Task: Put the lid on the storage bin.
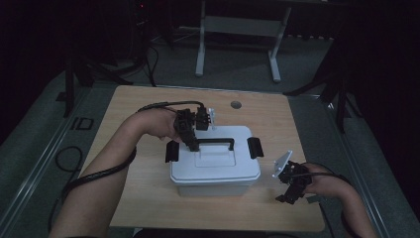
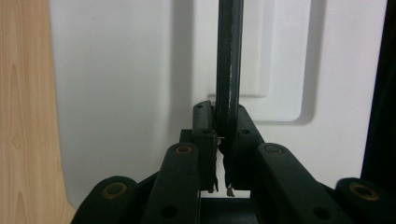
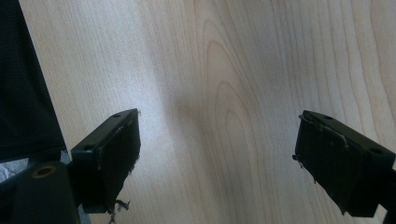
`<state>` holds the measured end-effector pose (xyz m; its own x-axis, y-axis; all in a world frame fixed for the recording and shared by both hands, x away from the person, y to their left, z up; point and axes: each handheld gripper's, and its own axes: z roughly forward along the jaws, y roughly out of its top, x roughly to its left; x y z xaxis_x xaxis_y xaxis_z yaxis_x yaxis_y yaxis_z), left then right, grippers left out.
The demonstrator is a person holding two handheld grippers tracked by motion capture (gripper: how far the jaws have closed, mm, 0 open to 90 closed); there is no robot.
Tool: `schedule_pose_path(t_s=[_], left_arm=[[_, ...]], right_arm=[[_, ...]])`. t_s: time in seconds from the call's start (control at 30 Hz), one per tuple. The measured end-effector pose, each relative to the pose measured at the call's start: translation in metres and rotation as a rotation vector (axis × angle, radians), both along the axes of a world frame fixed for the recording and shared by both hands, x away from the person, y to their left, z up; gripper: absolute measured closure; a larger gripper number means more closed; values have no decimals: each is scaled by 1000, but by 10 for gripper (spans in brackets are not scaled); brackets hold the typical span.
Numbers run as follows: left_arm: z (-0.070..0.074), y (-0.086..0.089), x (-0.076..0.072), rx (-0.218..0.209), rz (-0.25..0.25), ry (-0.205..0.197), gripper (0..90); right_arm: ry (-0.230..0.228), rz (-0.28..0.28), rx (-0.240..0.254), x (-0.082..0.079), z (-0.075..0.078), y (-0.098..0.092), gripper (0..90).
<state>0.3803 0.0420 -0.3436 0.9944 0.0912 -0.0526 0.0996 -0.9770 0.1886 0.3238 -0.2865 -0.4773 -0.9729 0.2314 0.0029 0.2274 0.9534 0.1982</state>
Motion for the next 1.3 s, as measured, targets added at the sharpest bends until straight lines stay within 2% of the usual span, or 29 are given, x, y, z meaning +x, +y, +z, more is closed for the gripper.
schedule_pose_path(t_s=[0.07, 0.2, 0.33, 0.43, 0.5, 0.77, 1.07, 1.3], left_arm=[[-4, -4, 1, 1, -8, -6, 833], [-12, -6, 4, -12, -9, 7, 833], [-17, -5, 8, 5, -5, -1, 833], [-18, -3, 9, -3, -2, 1, 833], [-20, -3, 9, 6, 1, 3, 833], [-28, 1, 12, -10, 19, 27, 832], [-30, 1, 15, -11, 41, 51, 829], [-29, 0, 13, 1, 40, 43, 823]], right_arm=[[-2, 5, -3, 0, 0, 1, 138], [1, 7, 0, -1, 0, 2, 138], [2, 14, -4, -1, -2, 2, 139], [6, 11, -6, -1, -3, 3, 139], [7, 13, -4, -1, -4, 4, 140], [14, 19, -9, -1, -6, 7, 140], [13, 28, -3, -1, -6, 11, 140], [15, 32, -1, -2, -7, 12, 140]])
